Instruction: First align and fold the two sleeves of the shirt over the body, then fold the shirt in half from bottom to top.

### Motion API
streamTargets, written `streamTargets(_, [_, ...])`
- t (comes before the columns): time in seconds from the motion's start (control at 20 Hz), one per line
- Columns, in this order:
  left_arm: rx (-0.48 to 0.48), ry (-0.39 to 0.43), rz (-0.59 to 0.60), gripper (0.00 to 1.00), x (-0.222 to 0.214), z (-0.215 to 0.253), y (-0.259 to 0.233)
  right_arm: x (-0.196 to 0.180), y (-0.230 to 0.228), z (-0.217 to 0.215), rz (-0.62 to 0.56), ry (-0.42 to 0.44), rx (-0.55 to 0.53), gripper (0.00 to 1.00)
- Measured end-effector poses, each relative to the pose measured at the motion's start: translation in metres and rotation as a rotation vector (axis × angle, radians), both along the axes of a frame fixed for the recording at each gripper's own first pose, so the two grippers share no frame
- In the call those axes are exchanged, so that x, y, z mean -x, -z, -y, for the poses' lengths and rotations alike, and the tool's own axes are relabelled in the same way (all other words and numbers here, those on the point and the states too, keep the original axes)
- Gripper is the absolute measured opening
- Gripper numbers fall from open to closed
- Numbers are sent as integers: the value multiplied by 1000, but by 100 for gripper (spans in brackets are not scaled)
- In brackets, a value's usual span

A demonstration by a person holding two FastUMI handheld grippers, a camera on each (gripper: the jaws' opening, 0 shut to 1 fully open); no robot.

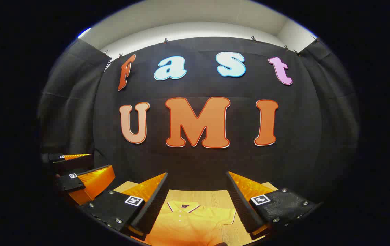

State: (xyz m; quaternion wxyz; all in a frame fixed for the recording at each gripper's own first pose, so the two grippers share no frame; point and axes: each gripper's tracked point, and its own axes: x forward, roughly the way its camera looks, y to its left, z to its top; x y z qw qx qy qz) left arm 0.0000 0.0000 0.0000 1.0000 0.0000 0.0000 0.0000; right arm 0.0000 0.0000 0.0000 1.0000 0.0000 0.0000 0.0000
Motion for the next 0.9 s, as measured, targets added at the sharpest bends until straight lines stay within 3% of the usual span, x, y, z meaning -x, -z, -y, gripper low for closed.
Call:
streamTargets(0.3, [18,-96,36,97,-8,-4,-5,-15,8,-14,20,-93,70,98])
streamTargets(0.55, [26,-134,-16,97,-12,1,12,-21,12,-33,31,-193,134,98])
streamTargets(0.7, [-14,-177,-10,95,-13,-7,5,-26,6,-36,71,-217,160,98])
streamTargets(0.9, [22,-198,6,97,-10,-7,7,-39,16,-21,44,-195,147,98])
